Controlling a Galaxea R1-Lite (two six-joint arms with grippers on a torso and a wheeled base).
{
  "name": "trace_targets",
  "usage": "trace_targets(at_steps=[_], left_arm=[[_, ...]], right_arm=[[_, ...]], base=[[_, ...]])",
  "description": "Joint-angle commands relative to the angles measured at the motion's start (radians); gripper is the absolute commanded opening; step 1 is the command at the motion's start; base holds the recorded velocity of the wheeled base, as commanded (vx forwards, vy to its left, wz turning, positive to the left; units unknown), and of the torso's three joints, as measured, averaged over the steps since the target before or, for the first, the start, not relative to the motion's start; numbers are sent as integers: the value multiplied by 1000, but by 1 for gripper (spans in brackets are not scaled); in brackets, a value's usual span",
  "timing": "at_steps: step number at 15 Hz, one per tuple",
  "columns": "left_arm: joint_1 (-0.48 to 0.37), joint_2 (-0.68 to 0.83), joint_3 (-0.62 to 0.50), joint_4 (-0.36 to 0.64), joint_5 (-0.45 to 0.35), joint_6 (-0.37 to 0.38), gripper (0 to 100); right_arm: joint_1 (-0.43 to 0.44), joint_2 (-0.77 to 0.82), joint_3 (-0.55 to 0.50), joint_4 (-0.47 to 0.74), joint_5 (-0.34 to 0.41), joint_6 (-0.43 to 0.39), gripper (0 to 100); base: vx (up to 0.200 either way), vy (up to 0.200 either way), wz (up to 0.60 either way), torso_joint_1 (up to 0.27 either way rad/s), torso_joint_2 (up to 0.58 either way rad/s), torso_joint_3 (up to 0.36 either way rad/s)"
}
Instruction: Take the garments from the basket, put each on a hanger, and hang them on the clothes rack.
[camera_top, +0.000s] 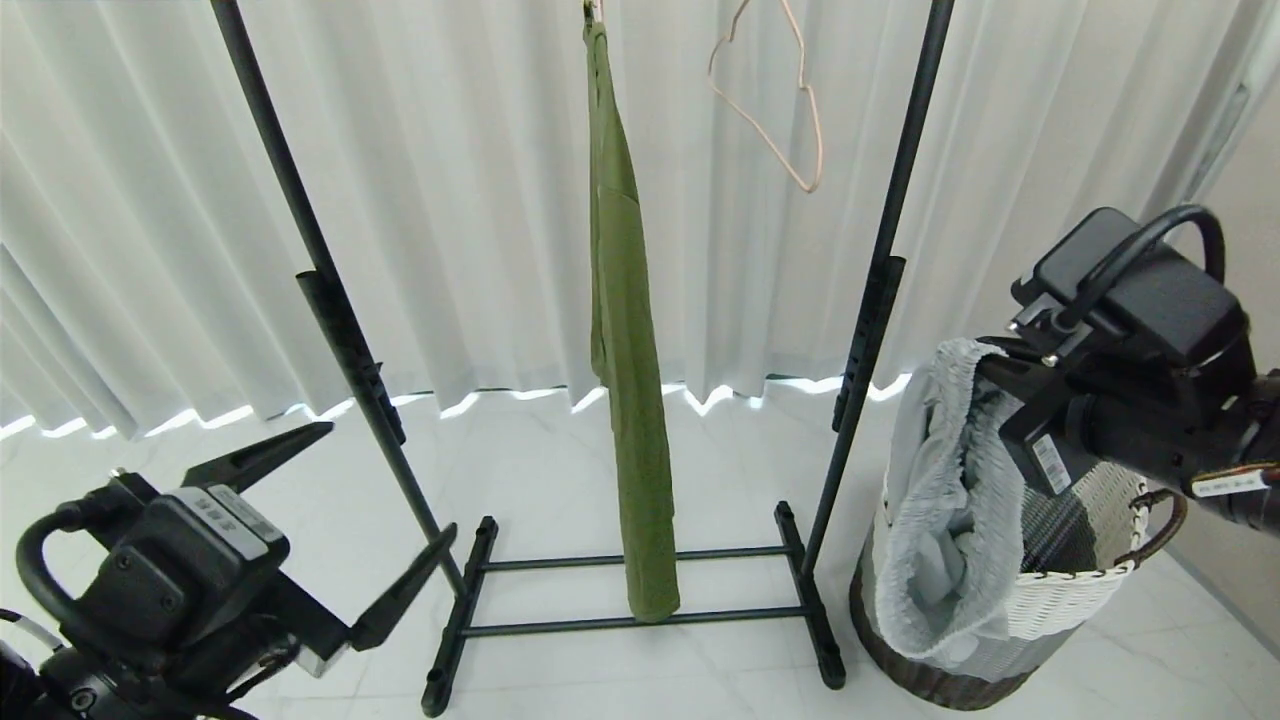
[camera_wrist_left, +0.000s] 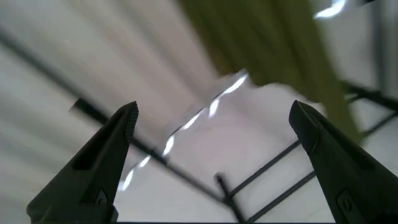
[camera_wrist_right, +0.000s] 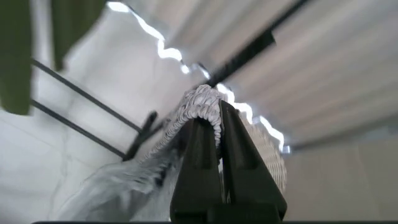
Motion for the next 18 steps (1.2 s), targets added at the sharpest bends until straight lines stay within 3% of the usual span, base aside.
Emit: trace_targets(at_steps=[1,4,6,8,11,13,15,18], left_arm=[[-68,33,-21,0,-51,-2,100],[-128,152,-136,0,-181,-29,100],[-208,246,-211,0,-195,-69,100],[-366,338,-283,0,-180,-269,100],[-539,468,-346,0,-26,-483,100],[-594,551,-394,0,72,-629,100],[-597,611,-420,0,132,-741,100],[-564,665,-423,0,136,-835,100]], right_arm=[[59,-2,-28,1,0,-11,0],[120,13,-78,1,0,-14,0],[142,25,-103,0,0,-14,0],[168,36,-121,0,0,-14,0],[206,41,-138,0,0,-14,0],[232,45,-151,0,0,-14,0],[260,45,-161,0,0,-16,0],[306,47,-180,0,-39,-37,0]], base=[[0,0,0,0,0,0],[0,0,0,0,0,0],[0,0,0,0,0,0],[0,0,0,0,0,0],[0,0,0,0,0,0],[0,0,0,0,0,0],[0,0,0,0,0,0],[0,0,0,0,0,0]])
